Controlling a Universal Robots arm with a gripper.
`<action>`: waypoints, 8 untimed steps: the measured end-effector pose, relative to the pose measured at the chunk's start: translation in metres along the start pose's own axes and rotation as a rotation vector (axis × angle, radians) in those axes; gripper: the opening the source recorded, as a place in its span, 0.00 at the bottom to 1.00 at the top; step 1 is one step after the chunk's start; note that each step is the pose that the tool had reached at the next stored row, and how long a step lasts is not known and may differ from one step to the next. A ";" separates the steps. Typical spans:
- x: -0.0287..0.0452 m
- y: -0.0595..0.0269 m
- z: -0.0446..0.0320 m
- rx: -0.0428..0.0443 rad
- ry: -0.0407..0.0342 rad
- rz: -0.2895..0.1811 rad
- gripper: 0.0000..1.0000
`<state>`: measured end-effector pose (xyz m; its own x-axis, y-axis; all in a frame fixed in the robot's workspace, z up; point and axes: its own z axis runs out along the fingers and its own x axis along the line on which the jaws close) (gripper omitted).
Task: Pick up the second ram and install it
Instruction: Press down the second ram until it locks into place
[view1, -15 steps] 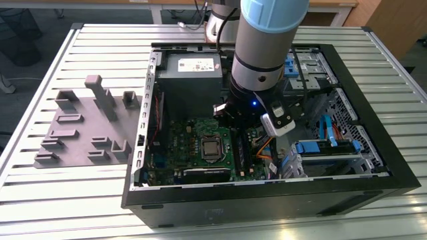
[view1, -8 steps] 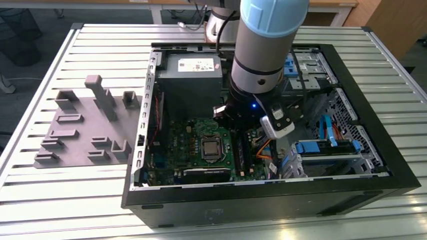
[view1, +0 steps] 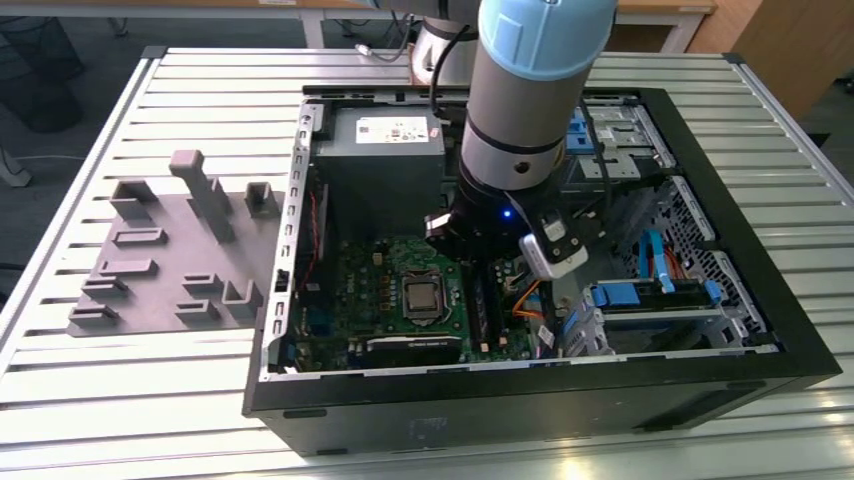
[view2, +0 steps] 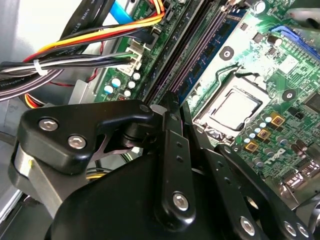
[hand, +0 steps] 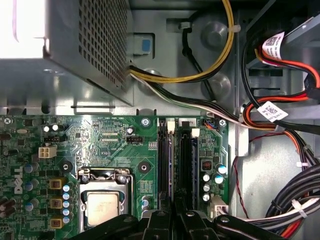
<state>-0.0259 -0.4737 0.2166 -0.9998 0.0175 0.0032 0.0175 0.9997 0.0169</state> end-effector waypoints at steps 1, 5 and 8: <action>0.0000 -0.0006 0.0001 0.0000 0.0000 0.002 0.14; -0.0001 -0.0014 0.0007 0.0003 0.0001 0.002 0.14; -0.0001 -0.0015 0.0014 0.0001 0.0000 0.003 0.14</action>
<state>-0.0258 -0.4752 0.2153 -0.9998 0.0200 0.0033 0.0201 0.9997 0.0168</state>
